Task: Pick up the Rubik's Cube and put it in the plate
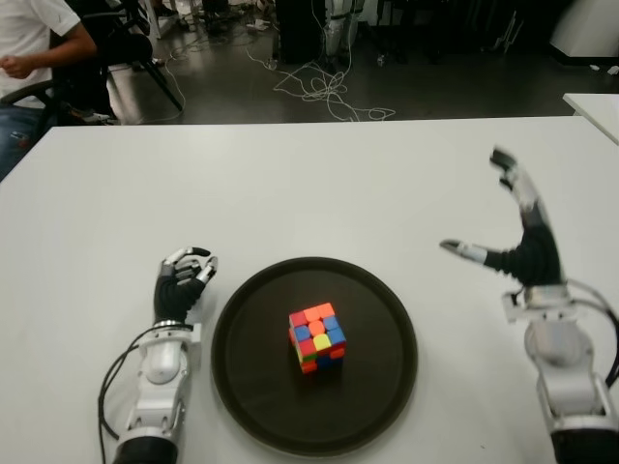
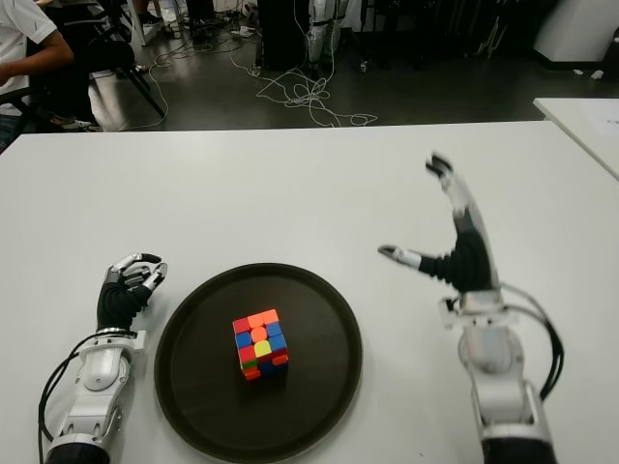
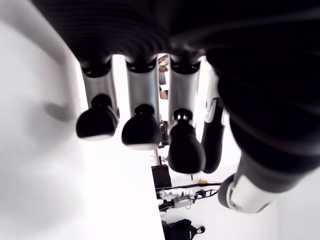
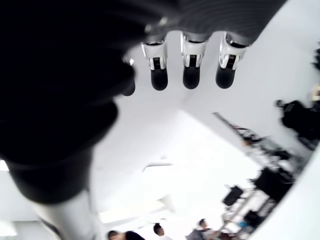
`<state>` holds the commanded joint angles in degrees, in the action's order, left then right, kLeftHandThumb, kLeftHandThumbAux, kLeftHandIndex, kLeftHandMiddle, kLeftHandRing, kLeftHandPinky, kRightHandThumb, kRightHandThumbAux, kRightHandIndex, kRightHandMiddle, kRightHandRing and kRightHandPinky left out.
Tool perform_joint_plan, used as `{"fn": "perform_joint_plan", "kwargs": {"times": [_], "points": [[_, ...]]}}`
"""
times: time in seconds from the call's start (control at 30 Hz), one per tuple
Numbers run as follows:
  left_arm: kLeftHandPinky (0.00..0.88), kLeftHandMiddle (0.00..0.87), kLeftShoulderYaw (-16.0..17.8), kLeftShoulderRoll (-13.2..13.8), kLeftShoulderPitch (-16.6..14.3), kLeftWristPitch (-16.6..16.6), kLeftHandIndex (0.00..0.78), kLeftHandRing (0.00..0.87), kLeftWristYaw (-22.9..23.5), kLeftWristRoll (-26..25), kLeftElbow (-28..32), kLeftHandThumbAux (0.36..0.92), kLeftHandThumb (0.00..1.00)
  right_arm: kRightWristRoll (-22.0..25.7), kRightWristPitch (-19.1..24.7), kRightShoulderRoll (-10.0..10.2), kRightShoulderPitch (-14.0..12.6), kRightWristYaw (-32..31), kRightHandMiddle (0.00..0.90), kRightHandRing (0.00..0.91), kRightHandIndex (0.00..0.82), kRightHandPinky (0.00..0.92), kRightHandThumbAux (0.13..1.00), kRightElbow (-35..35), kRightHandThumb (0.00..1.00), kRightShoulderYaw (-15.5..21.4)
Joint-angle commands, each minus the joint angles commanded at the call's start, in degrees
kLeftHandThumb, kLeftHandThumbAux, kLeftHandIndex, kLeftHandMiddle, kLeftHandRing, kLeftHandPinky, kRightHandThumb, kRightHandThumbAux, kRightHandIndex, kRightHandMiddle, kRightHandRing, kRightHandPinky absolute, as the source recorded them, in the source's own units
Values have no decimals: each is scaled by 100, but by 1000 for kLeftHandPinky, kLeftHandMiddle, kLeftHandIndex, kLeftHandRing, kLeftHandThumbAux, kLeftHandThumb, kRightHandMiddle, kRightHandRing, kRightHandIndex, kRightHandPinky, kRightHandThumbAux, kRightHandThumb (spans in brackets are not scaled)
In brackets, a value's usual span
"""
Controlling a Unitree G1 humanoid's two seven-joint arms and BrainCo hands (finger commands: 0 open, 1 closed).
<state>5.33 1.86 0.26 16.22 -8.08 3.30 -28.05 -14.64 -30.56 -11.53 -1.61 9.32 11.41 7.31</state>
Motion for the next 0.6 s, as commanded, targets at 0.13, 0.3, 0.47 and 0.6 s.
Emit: {"fn": "perform_joint_plan", "kwargs": {"times": [0.13,0.3,0.47,0.6], "points": [[809,810,0,4,-13,34,443,828,36,-22,-35,707,703,-6,193,131,-236,58,22,6,9,2,875,12,0,-46],[816,814,11,2,-29,82,443,831,69,-53,-78,707,703,-54,552,382,-492,99,87,70,49,45,860,-262,0,-215],[812,814,20,-21,-20,12,443,832,98,-117,-6,707,703,-104,1025,678,-718,303,211,198,118,192,831,-489,0,-383],[811,812,9,-17,-2,-116,443,831,75,-93,73,708,702,-13,1207,803,-729,521,310,297,184,292,801,-479,2,-445]]}}
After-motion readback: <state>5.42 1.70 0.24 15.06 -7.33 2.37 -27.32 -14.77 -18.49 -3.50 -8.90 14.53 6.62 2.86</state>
